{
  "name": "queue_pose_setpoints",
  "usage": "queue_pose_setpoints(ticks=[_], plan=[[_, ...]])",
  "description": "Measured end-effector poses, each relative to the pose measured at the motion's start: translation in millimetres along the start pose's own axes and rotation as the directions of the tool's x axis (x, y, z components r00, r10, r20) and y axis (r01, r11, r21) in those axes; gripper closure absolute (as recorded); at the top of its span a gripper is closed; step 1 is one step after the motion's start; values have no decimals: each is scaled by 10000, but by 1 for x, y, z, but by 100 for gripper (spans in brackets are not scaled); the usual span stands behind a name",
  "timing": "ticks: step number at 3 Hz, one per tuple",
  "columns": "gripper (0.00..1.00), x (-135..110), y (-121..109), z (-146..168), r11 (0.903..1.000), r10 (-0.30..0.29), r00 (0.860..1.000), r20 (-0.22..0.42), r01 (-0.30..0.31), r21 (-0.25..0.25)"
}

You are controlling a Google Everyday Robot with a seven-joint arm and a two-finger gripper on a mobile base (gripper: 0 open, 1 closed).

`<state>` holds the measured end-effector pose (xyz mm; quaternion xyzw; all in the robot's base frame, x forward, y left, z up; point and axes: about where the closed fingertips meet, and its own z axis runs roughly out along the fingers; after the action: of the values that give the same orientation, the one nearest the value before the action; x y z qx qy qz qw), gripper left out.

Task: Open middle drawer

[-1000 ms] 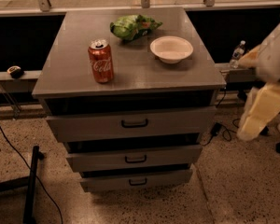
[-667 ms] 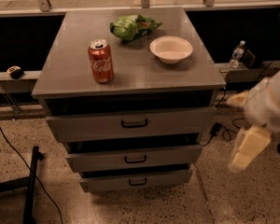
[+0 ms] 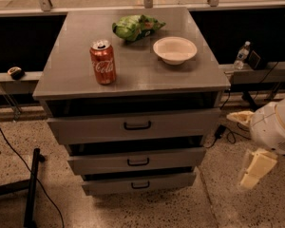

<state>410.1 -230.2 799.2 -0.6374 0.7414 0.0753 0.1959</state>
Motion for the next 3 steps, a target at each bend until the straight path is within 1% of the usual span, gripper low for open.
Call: queue_pose_setpoints(ticks=[1,2,3], plan=[[0,37,17,63,9986,-68,9999,-83,64,-532],[0,71,30,118,9937,-716,9974,-20,712,-868],[0,73,30,124,9928,-805,9967,32,805,-888]])
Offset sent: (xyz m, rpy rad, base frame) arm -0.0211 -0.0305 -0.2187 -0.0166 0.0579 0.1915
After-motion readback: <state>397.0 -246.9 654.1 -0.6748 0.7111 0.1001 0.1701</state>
